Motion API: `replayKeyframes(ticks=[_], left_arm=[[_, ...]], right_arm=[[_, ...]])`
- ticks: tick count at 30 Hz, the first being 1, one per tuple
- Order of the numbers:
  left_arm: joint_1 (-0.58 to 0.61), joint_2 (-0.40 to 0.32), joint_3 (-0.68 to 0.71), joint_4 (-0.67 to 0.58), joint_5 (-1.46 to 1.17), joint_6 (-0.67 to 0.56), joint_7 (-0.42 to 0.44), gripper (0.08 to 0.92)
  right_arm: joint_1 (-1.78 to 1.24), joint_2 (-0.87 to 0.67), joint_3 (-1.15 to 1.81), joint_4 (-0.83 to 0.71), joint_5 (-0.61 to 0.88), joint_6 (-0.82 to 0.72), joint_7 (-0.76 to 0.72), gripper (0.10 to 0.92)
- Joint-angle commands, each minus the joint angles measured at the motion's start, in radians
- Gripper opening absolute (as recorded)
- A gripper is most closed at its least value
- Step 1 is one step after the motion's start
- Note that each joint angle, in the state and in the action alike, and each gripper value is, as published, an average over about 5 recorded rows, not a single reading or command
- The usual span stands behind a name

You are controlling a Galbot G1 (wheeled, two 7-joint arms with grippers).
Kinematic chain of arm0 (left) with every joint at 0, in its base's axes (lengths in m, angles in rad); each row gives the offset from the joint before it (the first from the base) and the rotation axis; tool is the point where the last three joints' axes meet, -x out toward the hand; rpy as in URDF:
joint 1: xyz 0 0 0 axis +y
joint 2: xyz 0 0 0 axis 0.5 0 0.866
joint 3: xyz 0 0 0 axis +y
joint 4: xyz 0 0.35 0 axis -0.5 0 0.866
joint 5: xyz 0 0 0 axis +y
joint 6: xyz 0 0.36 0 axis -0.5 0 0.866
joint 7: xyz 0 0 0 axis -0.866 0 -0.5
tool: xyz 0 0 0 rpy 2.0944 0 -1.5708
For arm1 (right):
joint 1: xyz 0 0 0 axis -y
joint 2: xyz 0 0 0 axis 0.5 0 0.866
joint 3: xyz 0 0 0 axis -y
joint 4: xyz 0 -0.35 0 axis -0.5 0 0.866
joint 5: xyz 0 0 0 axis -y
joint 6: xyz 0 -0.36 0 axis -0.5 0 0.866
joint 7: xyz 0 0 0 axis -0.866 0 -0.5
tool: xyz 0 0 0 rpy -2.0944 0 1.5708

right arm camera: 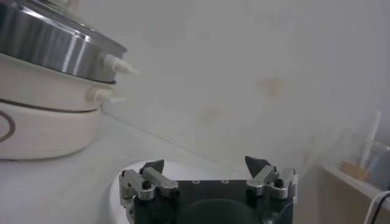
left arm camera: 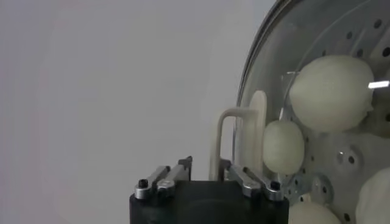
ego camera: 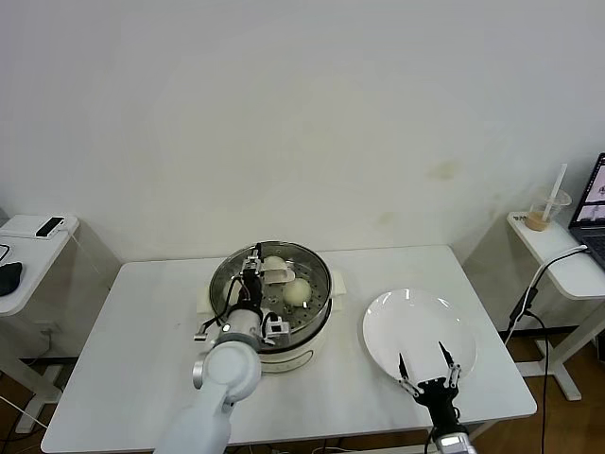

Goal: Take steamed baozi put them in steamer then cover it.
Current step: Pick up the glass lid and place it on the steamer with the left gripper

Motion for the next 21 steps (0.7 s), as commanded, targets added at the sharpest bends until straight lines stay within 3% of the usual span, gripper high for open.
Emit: replayKeyframes(ticks=[1, 12, 18, 21], left_arm=[[0.07, 0.029, 0.001, -0.099, -0.013, -0.01, -0.01, 0.489], [0.216, 0.091, -0.003, -0.282, -0.075, -0.047, -0.056, 0.792], [0.407, 0.157, -0.09, -0.47, -0.218, -0.111, -0.131, 0.822], [0.53, 0.193, -0.187, -0.529, -0.412, -0.153, -0.221, 0.823]], right_arm=[[-0.003, 0.001, 0.0, 0.002, -0.002, 0.0, 0.0, 0.823], [-0.008, -0.005, -0.002, -0.001, 0.001, 0.001, 0.001, 0.823], [-0.006, -0.014, -0.009, -0.006, 0.011, -0.001, 0.001, 0.823], [-0.002, -0.009, -0.013, -0.014, 0.016, -0.003, 0.001, 0.823]])
